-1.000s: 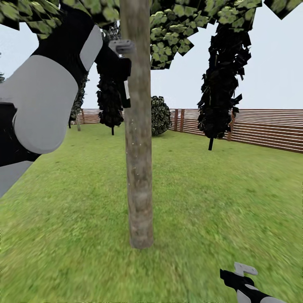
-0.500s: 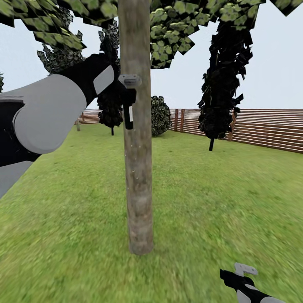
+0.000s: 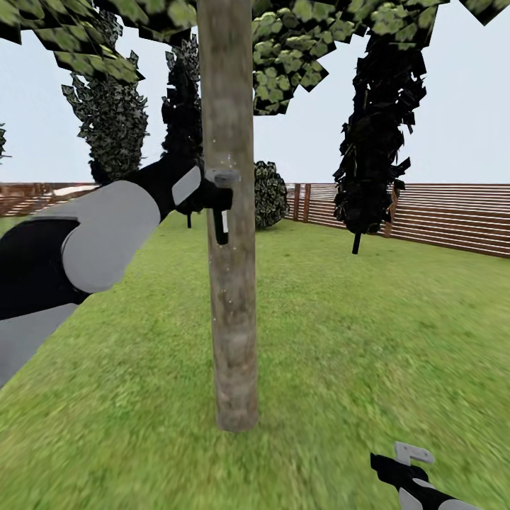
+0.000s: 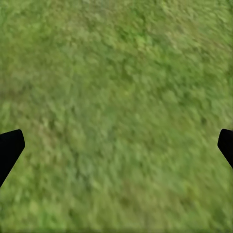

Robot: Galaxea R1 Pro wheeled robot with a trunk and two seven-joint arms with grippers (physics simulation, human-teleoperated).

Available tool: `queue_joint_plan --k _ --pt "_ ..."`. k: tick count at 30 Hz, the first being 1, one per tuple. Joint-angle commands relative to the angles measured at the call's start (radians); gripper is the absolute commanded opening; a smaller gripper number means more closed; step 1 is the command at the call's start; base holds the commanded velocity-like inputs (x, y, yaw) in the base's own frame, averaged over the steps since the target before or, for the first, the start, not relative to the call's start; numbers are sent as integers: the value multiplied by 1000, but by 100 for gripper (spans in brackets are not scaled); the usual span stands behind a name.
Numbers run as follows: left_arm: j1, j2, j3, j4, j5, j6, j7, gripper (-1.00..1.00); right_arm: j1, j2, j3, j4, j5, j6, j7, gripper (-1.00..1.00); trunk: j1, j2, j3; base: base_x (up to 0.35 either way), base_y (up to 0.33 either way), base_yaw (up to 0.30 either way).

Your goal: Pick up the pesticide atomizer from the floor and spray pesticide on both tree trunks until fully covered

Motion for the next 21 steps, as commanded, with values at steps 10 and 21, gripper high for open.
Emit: queue_joint_plan --k 10,21 --pt "228 0 7 -2 -12 -172 -4 -100 -2 -2 -7 4 -2 -9 1 100 0 -1 -1 0 0 0" --pt "413 0 7 -1 -10 -326 -4 -100 214 -4 -8 4 -4 -10 -13 100 0 -1 -1 0 0 0"
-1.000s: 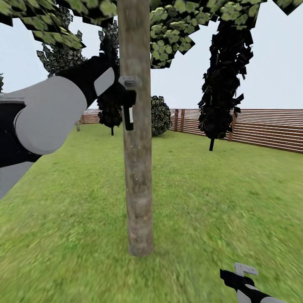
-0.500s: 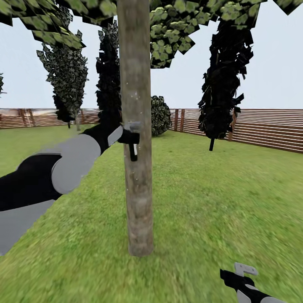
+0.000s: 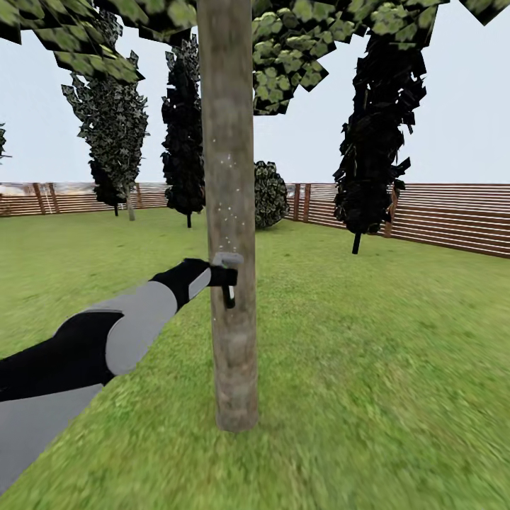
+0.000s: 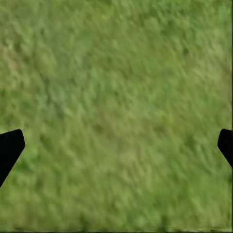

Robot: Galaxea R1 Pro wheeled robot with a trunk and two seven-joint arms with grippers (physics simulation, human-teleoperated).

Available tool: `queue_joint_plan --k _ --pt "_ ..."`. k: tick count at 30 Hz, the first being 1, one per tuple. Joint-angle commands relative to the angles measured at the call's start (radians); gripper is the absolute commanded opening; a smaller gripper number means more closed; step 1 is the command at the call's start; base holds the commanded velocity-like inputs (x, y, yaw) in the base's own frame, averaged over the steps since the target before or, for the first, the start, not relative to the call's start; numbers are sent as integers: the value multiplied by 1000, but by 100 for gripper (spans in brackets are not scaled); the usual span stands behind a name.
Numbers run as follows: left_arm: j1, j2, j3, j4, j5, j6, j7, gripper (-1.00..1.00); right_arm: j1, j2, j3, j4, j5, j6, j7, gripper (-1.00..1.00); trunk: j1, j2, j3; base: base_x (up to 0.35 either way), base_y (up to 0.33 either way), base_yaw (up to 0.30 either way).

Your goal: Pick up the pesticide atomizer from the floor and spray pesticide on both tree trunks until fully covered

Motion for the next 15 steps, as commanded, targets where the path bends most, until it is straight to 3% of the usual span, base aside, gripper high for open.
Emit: queue_joint_plan --k 1,3,5,8,10,12,15 --pt "20 0 9 -2 -9 -1 -4 -100 7 0 -7 4 -1 -8 -22 100 0 -1 -1 0 0 0" --pt "53 0 9 -2 -9 -8 -4 -100 15 0 -7 4 -1 -9 -57 100 0 -1 -1 0 0 0" --pt "119 0 9 -2 -9 -64 -3 -100 21 0 -6 4 -1 -11 -89 100 0 -1 -1 0 0 0" --pt "239 0 8 -1 -9 -191 -3 -100 23 1 -3 3 0 -85 -97 100 0 -1 -1 0 0 0" --pt "298 0 8 -1 -9 -240 -4 -100 23 1 -3 -1 0 -131 -98 100 0 -1 -1 0 0 0" --pt "356 0 8 -1 -9 -286 -4 -100 23 2 -3 -18 0 -147 -96 100 0 -1 -1 0 0 0" --pt "448 0 9 -2 -10 -412 -4 -100 23 4 -3 -50 0 -161 -95 100 0 -1 -1 0 0 0"
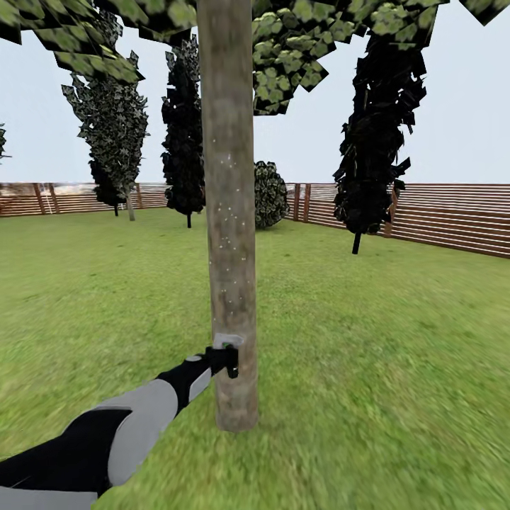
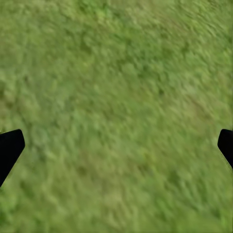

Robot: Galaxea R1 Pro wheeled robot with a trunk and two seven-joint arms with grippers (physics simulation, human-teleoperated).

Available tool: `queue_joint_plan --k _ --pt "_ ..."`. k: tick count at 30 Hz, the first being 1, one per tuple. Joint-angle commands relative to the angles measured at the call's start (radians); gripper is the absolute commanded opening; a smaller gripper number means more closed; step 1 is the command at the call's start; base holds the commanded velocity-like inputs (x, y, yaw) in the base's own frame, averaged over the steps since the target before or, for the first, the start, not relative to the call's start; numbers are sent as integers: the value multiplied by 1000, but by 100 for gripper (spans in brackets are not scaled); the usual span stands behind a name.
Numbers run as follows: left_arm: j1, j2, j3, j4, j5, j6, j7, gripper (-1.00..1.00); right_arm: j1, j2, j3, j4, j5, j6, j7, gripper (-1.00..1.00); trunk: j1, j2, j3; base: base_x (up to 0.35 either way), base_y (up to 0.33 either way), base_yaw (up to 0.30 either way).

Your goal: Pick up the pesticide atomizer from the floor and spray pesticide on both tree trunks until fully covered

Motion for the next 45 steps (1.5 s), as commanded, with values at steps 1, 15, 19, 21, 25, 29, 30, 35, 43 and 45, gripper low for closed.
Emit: queue_joint_plan --k 1,15,19,21,25,29,30,35,43,45 --pt "11 0 9 0 -9 -20 -2 -100 -1 1 -7 -2 -1 -6 2 100 0 -1 -1 0 0 0" --pt "95 0 8 -2 -11 -49 -1 -100 -1 8 -9 0 0 -5 2 100 0 -1 -1 12 115 0" --pt "98 0 9 -2 -11 -47 -1 -100 -1 8 -9 3 0 -5 2 100 0 -1 -1 46 331 0" --pt "98 0 9 -2 -11 -47 -1 -100 -1 9 -9 4 0 -5 2 100 0 -1 -1 71 339 0" --pt "99 0 8 -2 -11 -47 -2 -100 -1 9 -9 4 0 -5 2 100 0 -1 -1 157 324 0" --pt "99 0 9 -2 -11 -47 -2 -100 -1 9 -9 5 0 -4 2 100 0 -1 -1 161 322 -19" --pt "99 0 8 -2 -11 -47 -2 -100 -1 9 -9 4 0 -4 2 100 0 -1 -1 142 328 -111" --pt "99 0 9 -2 -11 -47 -2 -100 -1 10 -9 5 0 -3 2 100 0 -1 -1 133 338 -223" --pt "99 0 9 -2 -11 -47 -3 -100 -1 11 -9 6 0 -3 2 100 0 -1 -1 30 349 -291" --pt "99 0 10 -2 -11 -47 -3 -100 -1 11 -9 6 0 -3 2 100 0 -1 -1 1 350 -152"
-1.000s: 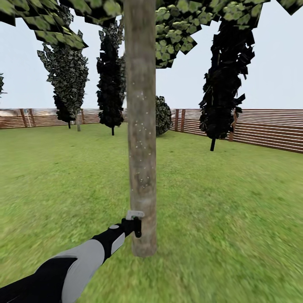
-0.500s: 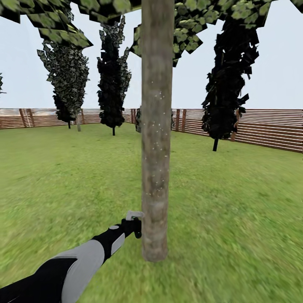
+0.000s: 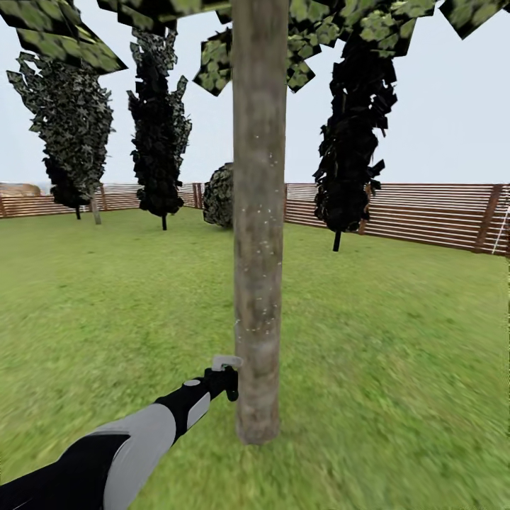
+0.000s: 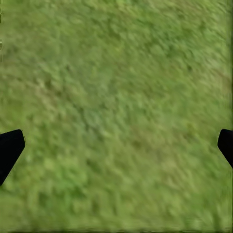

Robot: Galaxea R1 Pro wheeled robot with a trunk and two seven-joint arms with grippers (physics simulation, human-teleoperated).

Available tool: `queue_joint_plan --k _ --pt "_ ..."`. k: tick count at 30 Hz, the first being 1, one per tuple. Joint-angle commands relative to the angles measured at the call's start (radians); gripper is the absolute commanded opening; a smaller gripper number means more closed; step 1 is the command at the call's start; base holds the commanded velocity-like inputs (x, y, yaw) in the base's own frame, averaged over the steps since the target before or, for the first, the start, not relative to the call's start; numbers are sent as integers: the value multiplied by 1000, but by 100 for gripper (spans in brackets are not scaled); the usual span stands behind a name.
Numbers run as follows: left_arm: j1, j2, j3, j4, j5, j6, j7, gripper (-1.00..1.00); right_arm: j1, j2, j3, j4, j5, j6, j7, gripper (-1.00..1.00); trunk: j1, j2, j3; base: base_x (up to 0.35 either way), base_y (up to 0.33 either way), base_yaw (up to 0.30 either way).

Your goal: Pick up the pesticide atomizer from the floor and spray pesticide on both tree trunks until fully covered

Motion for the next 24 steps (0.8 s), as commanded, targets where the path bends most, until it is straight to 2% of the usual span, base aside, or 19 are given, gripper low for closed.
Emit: queue_joint_plan --k 1,5,18,24 --pt "-1 0 8 0 -10 -3 -2 -100 -1 0 -7 1 0 -5 1 100 0 -1 -1 1 350 -76" --pt "-1 0 8 0 -10 -3 -2 -100 -1 0 -7 1 0 -5 1 100 0 -1 -1 0 350 -156" --pt "-1 0 7 0 -10 -3 -2 -100 -1 0 -5 17 0 -5 2 100 0 -1 -1 0 350 -291" --pt "-1 0 7 0 -10 -3 -2 -100 -1 10 -5 19 0 -5 1 100 0 -1 -1 0 350 -127"
